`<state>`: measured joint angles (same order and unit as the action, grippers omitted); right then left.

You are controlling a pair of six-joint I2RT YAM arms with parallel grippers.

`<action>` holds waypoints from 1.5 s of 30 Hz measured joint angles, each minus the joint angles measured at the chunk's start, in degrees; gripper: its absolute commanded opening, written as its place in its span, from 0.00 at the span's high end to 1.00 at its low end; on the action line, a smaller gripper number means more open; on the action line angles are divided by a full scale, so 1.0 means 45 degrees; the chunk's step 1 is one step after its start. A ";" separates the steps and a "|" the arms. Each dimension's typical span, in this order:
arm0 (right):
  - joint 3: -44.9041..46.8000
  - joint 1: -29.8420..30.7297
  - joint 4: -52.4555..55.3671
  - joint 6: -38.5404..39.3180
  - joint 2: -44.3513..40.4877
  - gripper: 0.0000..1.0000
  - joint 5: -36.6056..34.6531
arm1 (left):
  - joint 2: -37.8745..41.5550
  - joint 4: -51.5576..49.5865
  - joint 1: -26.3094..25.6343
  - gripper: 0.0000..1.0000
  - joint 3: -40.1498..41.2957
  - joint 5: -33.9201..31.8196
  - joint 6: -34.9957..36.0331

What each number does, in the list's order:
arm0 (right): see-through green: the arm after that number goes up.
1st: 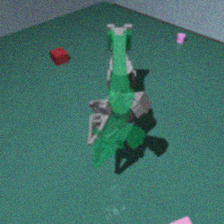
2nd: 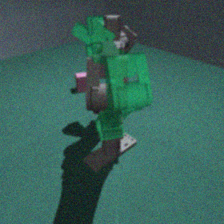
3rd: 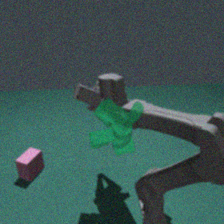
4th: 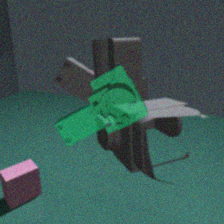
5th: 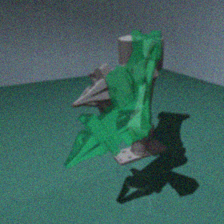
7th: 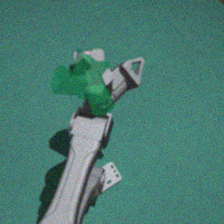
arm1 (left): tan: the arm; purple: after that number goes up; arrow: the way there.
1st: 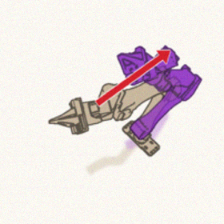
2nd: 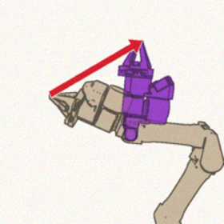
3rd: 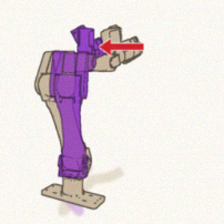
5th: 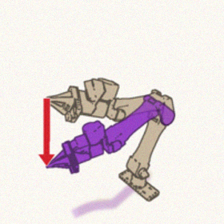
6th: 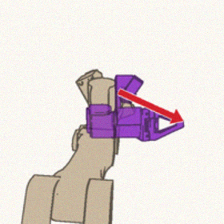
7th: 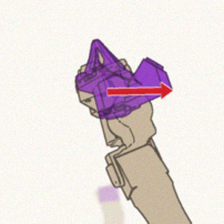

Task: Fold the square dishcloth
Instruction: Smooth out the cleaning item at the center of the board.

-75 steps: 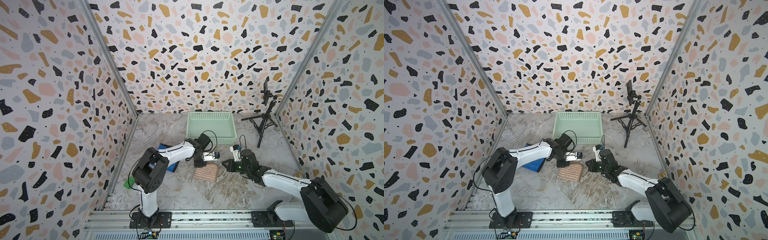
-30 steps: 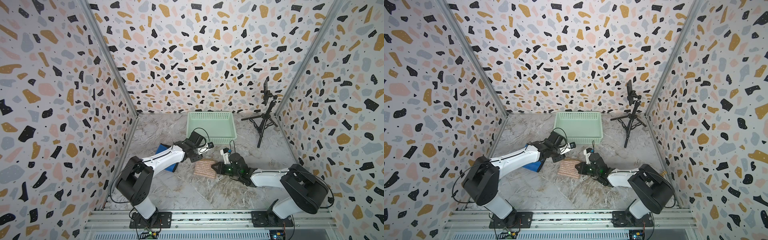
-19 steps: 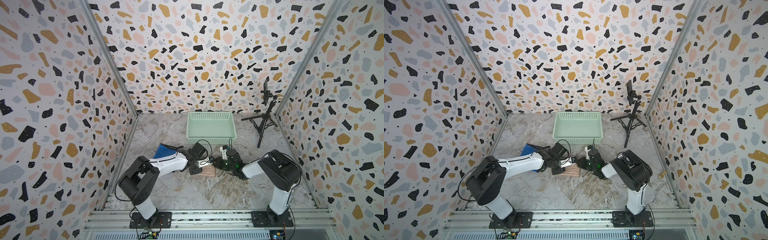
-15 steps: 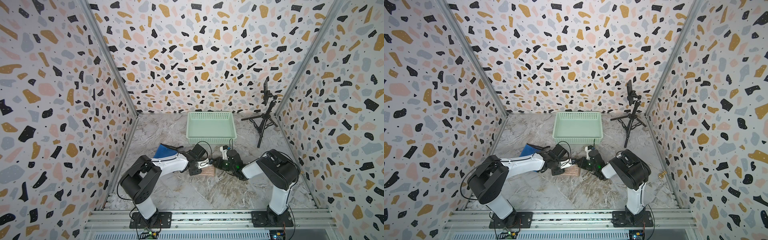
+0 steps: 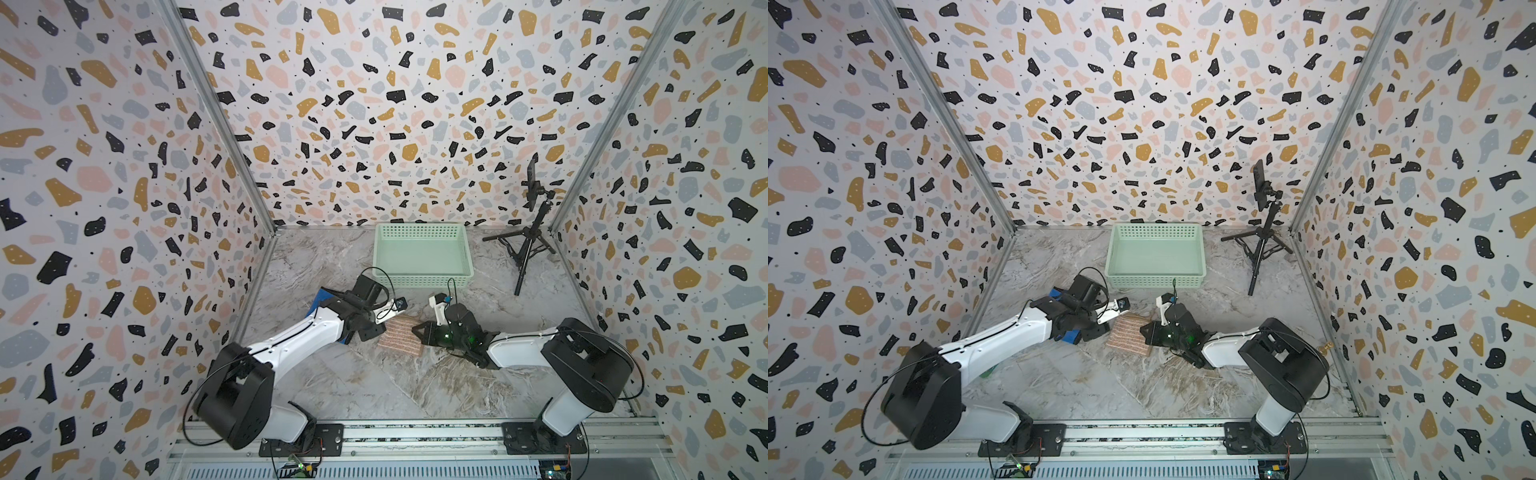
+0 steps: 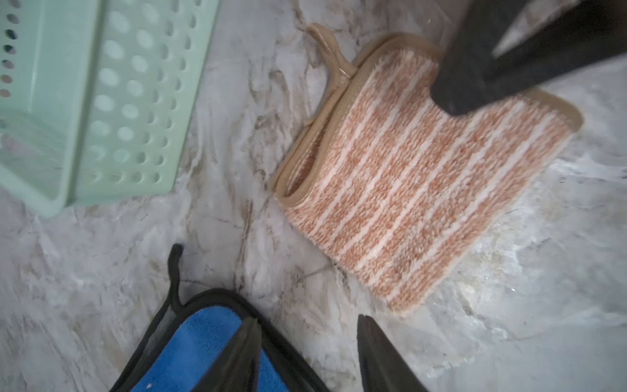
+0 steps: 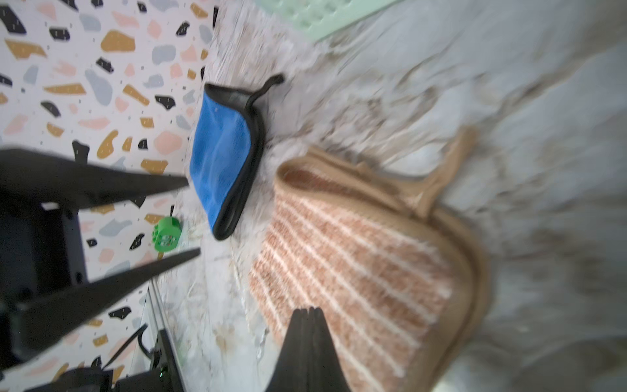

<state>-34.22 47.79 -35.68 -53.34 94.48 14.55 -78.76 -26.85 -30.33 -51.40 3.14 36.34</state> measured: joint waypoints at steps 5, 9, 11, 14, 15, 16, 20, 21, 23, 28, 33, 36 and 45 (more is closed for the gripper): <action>-0.0102 0.1156 -0.1389 -0.0301 0.1418 1.00 0.0670 | 0.1831 -0.0617 0.1583 0.33 0.0136 0.1156 -0.0393; -0.0097 0.1209 -0.2365 -0.0597 0.2739 1.00 0.0928 | 0.3055 -0.1064 0.3099 0.24 0.0486 0.1870 -0.0670; -0.0112 0.1185 -0.2453 -0.0602 0.2730 1.00 0.0913 | 0.3444 -0.1331 0.3803 0.22 0.0554 0.2259 -0.0738; -0.0136 0.1180 -0.2113 -0.0559 0.2361 1.00 0.0957 | 0.3614 -0.1467 0.4590 0.21 0.0554 0.2817 -0.0908; -0.0209 0.1180 -0.1817 -0.0491 0.2098 1.00 0.0981 | 0.3594 -0.1496 0.4770 0.21 0.0554 0.2943 -0.0952; -0.0340 0.1180 -0.1520 -0.0403 0.1846 1.00 0.1020 | 0.3551 -0.1545 0.4925 0.21 0.0554 0.3094 -0.0996; -0.1889 0.1054 -0.0510 -0.0010 0.1350 1.00 0.1287 | 0.3327 -0.1749 0.5246 0.21 0.0549 0.3492 -0.1190; -0.2385 0.0967 -0.0379 0.0083 0.1399 1.00 0.1355 | 0.3274 -0.1758 0.5294 0.21 0.0549 0.3565 -0.1258; -0.3215 0.0661 -0.0335 0.0228 0.1705 1.00 0.1457 | 0.3245 -0.1758 0.5323 0.20 0.0549 0.3653 -0.1370; -0.4804 -0.0359 -0.0214 0.0461 0.3774 1.00 0.1394 | 0.3288 -0.1749 0.5396 0.19 0.0549 0.3934 -0.1569; -0.5469 -0.0894 -0.0034 0.0461 0.5765 1.00 0.1331 | 0.3347 -0.1719 0.5513 0.19 0.0597 0.4085 -0.1574; -0.5833 -0.0831 0.0151 0.0505 0.5751 0.96 0.1277 | 0.3356 -0.1715 0.5557 0.19 0.0719 0.4104 -0.1574; -0.5979 -0.0782 0.4080 0.2613 0.2302 0.00 0.0651 | 0.3725 -0.0869 0.5668 0.16 0.1462 0.3808 -0.2268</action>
<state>-61.12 44.27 -17.32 -41.58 104.84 17.47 -62.00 -30.76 -4.82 -44.82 20.27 26.13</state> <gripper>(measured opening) 0.934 0.835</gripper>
